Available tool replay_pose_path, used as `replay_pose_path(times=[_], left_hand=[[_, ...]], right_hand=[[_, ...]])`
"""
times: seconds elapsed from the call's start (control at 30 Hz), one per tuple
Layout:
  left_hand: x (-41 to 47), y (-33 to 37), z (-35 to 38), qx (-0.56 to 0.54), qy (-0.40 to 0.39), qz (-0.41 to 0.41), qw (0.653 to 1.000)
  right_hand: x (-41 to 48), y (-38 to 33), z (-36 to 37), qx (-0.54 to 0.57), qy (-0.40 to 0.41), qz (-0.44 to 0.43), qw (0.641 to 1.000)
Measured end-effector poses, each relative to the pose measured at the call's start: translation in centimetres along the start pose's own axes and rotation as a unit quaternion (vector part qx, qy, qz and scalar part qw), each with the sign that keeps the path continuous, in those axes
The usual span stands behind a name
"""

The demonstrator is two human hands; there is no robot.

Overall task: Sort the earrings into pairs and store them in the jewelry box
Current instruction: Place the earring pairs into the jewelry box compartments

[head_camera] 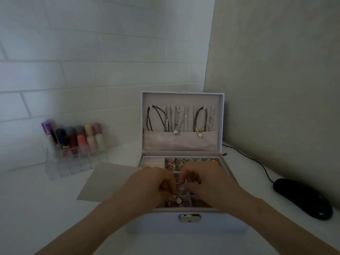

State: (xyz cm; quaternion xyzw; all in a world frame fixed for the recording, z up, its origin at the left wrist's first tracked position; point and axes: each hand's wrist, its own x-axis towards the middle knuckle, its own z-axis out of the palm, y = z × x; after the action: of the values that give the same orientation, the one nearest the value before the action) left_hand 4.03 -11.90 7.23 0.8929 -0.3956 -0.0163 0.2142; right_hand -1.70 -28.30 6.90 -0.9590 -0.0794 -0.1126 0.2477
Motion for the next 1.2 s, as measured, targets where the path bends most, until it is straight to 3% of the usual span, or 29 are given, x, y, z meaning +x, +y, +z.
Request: replay_pose_path(times=[0.13, 0.37, 0.63, 0.97, 1.2], left_hand=[[0.2, 0.3, 0.5, 0.032, -0.018, 0.003, 0.999], [0.2, 1.1, 0.6, 0.153, 0.016, 0.021, 0.988], [0.7, 0.8, -0.4, -0.026, -0.090, -0.001, 0.996], [0.5, 2.1, 0.1, 0.237, -0.011, -0.005, 0.971], [0.5, 2.1, 0.5, 0.267, 0.001, 0.003, 0.964]], right_hand=[[0.0, 0.9, -0.4, 0.053, 0.024, 0.033, 0.998], [-0.5, 1.0, -0.5, 0.075, 0.028, 0.019, 0.997], [-1.1, 1.1, -0.8, 0.097, 0.042, 0.018, 0.994], [-1.2, 0.8, -0.6, 0.087, 0.033, 0.011, 0.996], [-1.4, 0.8, -0.5, 0.072, 0.031, 0.008, 0.997]])
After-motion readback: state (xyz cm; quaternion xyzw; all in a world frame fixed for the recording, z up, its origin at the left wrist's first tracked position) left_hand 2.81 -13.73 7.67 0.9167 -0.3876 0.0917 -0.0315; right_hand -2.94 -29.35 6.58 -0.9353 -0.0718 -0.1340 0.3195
